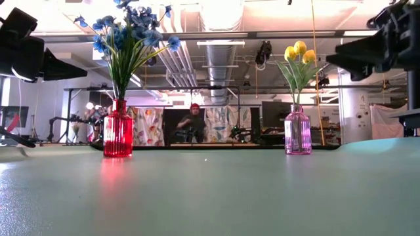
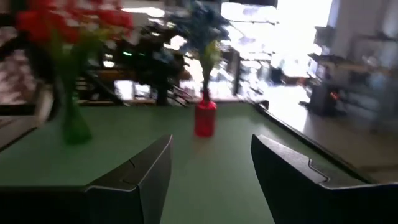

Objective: Sort flowers into vase by color
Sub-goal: Return to Home Position

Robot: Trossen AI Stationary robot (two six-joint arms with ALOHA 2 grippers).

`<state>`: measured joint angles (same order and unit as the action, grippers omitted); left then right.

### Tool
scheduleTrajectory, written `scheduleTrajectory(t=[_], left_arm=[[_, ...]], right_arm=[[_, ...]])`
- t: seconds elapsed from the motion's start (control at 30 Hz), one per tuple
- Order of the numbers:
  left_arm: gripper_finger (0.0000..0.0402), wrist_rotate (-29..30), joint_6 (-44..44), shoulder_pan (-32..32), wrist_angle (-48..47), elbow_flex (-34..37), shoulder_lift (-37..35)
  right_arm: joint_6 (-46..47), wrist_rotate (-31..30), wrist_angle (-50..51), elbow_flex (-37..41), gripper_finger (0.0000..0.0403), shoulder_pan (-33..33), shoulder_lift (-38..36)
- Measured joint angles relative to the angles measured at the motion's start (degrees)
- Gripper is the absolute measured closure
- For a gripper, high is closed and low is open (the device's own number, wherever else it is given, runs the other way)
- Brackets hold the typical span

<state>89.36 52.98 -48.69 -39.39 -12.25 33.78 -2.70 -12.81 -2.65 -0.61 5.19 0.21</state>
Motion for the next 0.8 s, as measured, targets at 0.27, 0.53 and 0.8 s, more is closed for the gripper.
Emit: scheduleTrajectory(t=[0.27, 0.53, 0.8], left_arm=[[0.0402, -0.05, 0.00, 0.00, 0.20, -0.01, 0.01], [0.0402, -0.07, 0.00, 0.00, 0.24, -0.02, 0.17], [0.0402, -0.06, 0.00, 0.00, 0.34, -0.02, 0.17]], right_arm=[[-0.24, 12.32, 2.14, 0.02, 0.0193, -2.31, -0.18], [8.19, 13.03, 2.31, 0.01, 0.0193, -2.22, -0.18], [8.04, 12.97, 2.34, 0.01, 0.0193, -2.22, -0.18]])
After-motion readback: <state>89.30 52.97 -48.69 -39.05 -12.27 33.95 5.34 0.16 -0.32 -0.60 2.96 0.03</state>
